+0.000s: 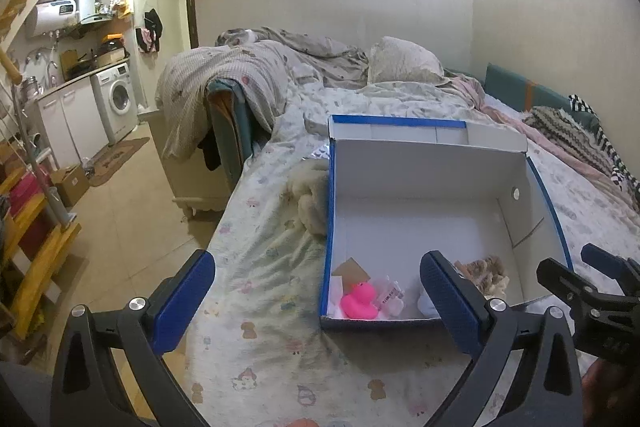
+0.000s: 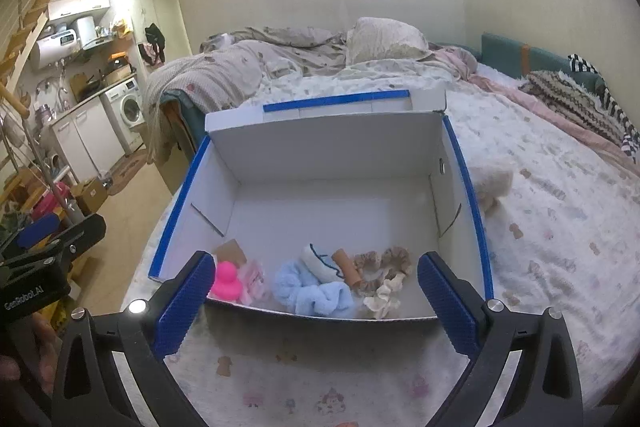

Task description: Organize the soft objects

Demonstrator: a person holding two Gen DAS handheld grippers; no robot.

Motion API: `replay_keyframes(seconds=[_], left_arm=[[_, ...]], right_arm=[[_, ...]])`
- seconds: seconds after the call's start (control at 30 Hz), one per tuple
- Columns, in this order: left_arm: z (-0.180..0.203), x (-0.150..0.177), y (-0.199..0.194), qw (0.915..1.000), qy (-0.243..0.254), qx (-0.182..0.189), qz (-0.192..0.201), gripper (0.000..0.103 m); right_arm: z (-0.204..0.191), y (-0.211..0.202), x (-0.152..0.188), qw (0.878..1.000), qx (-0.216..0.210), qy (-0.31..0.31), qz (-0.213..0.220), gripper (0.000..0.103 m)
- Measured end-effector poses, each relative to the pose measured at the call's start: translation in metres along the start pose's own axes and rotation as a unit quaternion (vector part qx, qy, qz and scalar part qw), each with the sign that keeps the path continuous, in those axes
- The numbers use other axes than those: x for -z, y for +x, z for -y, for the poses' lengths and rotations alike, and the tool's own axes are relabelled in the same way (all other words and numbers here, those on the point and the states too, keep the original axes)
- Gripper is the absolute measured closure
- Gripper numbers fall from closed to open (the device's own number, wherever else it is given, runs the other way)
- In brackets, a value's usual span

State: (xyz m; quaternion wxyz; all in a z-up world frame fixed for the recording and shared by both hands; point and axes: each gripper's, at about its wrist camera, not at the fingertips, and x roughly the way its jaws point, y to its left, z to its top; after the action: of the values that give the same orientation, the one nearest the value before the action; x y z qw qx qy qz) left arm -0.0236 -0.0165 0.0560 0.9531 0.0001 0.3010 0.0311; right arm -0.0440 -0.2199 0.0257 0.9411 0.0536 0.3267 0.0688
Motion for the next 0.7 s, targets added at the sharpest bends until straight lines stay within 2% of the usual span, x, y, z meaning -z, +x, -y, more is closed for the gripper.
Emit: replay_keyframes(seconds=[0.7], left_arm=[[0.0054,0.0068,0.0057,0.9997,0.013,0.013,-0.015,0.001]], right_arm=[[-0.0018,0.0034,0.0011,1.0,0.004,-0.003,-0.006,0.0]])
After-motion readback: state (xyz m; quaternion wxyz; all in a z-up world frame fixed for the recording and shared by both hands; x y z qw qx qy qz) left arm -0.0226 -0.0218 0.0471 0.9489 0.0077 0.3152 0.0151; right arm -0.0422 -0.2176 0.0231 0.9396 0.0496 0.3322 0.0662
